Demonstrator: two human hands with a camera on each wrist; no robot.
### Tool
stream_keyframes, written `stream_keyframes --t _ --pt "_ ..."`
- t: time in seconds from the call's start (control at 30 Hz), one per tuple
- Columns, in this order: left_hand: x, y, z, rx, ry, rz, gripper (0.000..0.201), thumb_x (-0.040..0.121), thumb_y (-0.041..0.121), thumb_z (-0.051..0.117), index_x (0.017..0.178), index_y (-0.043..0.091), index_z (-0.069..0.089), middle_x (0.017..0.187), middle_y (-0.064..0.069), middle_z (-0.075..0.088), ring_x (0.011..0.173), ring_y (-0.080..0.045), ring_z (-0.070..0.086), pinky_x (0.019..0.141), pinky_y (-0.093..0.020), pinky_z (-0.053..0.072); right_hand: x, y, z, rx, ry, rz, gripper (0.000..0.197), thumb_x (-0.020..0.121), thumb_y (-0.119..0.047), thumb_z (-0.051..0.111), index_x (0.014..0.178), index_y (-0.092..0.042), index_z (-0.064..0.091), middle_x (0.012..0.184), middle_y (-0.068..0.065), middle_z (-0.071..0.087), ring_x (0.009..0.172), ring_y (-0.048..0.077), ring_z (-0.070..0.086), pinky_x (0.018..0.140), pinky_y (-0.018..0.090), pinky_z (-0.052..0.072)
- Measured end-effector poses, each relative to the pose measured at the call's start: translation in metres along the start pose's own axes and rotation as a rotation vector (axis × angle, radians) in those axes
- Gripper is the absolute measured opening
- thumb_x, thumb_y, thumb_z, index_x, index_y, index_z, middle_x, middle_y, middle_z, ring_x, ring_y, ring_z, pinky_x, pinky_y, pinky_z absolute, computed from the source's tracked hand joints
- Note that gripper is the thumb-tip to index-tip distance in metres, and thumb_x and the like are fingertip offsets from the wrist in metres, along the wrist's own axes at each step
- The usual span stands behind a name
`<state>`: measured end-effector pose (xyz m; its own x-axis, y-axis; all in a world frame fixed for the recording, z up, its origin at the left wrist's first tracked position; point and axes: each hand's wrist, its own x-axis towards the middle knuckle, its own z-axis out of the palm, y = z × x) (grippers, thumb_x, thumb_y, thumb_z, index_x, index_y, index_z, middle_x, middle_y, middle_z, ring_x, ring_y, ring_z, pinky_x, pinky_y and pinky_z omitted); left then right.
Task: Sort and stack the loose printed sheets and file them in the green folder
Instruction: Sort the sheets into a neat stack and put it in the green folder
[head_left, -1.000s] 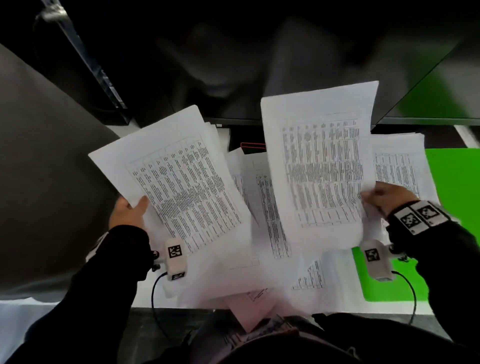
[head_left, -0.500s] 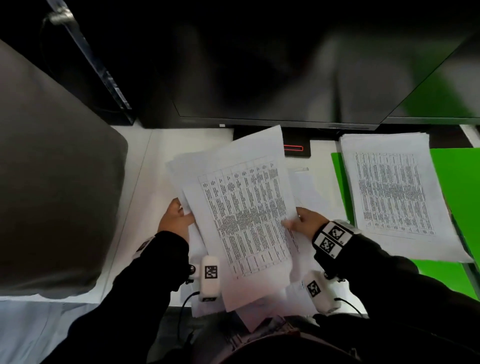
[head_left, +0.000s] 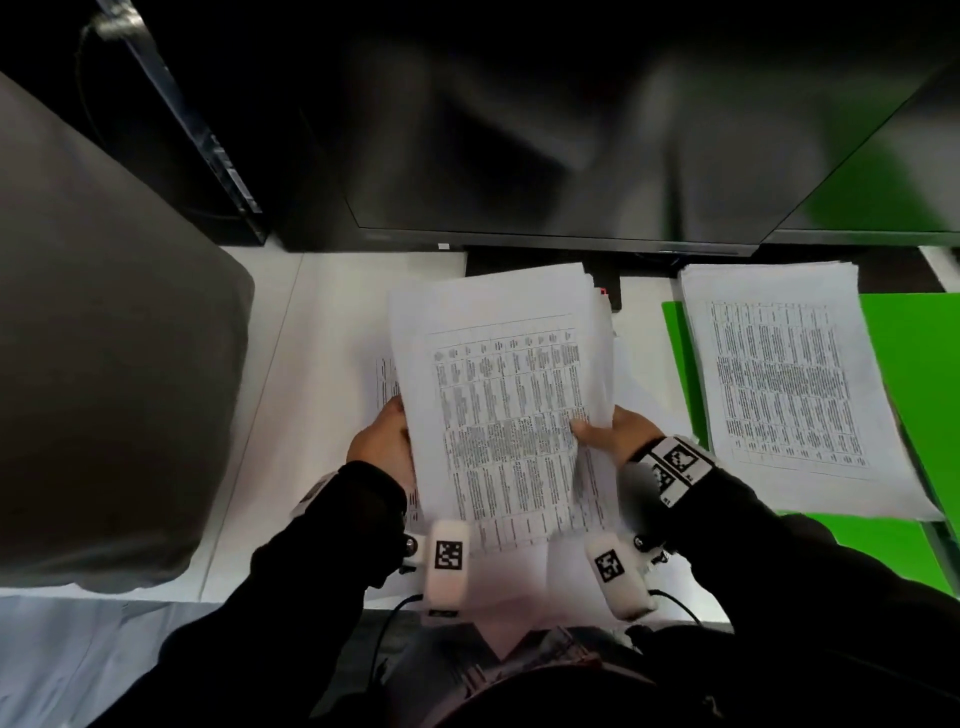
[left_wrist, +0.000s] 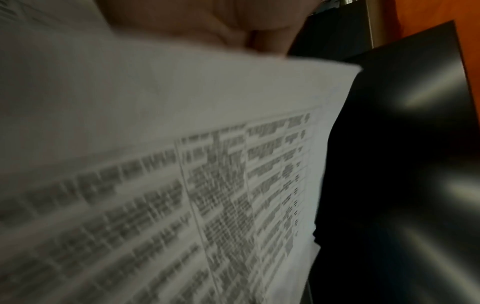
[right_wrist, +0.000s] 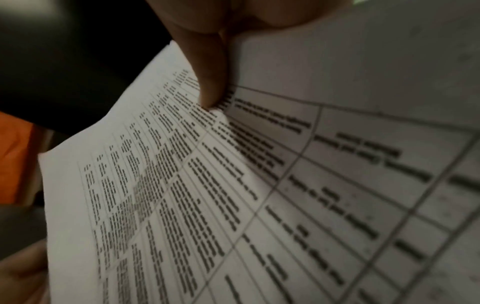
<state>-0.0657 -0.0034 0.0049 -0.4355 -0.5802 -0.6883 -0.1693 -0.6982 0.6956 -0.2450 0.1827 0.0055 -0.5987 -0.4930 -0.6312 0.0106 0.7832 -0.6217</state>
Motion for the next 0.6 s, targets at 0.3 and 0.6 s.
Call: stream_keyframes --t 0.3,0.6 --pt "0.019 -0.016 -0.032 0.72 0.57 0.128 0.053 0.074 0.022 0.071 0.122 0.024 0.051 0.128 -0.01 0.046 0.11 -0.032 0.054 0.099 -0.039 0.044 -0.003 0.032 -0.042 -0.041 0.239 0.228 0.048 0.089 -0.03 0.059 0.128 -0.004 0.05 0.121 0.019 0.059 0.1 0.029 0.056 0.085 0.03 0.039" --pt "0.019 -0.027 -0.043 0.79 0.381 0.067 0.068 0.083 0.048 0.058 0.136 0.009 0.042 0.14 -0.013 0.047 0.127 -0.031 0.046 0.108 -0.041 0.035 -0.005 0.04 -0.037 -0.195 0.175 0.315 0.052 0.094 -0.034 0.047 0.137 -0.005 0.04 0.131 0.019 0.054 0.115 0.031 0.054 0.085 0.027 0.038"
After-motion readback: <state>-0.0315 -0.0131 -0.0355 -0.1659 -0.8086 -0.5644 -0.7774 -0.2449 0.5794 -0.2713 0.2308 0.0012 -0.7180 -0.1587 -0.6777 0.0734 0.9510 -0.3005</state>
